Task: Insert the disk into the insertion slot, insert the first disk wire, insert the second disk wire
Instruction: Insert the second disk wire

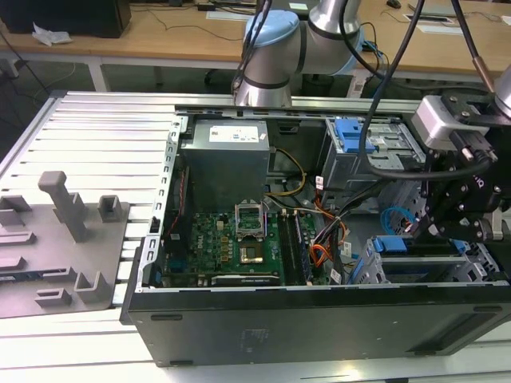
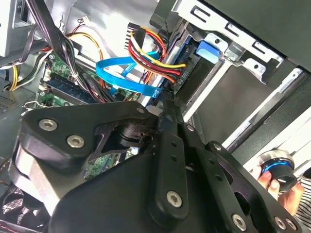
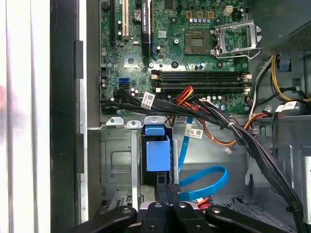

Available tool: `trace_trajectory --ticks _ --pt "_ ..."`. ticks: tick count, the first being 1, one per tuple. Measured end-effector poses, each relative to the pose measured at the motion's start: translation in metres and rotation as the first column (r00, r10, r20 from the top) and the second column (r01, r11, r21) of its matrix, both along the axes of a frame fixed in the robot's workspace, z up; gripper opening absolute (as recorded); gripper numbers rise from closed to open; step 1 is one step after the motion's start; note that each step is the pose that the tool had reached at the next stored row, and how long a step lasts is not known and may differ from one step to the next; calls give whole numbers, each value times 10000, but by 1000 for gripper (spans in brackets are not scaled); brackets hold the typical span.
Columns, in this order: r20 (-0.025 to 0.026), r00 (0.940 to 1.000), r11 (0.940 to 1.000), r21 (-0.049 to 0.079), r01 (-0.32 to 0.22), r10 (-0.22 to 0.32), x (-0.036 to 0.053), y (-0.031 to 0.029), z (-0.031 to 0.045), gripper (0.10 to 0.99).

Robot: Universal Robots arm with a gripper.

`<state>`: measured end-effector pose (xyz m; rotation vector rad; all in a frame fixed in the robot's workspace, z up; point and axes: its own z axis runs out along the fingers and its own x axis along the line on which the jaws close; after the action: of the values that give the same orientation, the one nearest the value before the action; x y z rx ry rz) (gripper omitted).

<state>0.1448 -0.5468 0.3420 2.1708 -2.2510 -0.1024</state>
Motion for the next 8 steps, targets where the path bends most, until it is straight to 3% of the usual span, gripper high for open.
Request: trace_trajectory --ticks 8 --pt "-2 10000 10000 5 1 -1 0 -12 -8 106"
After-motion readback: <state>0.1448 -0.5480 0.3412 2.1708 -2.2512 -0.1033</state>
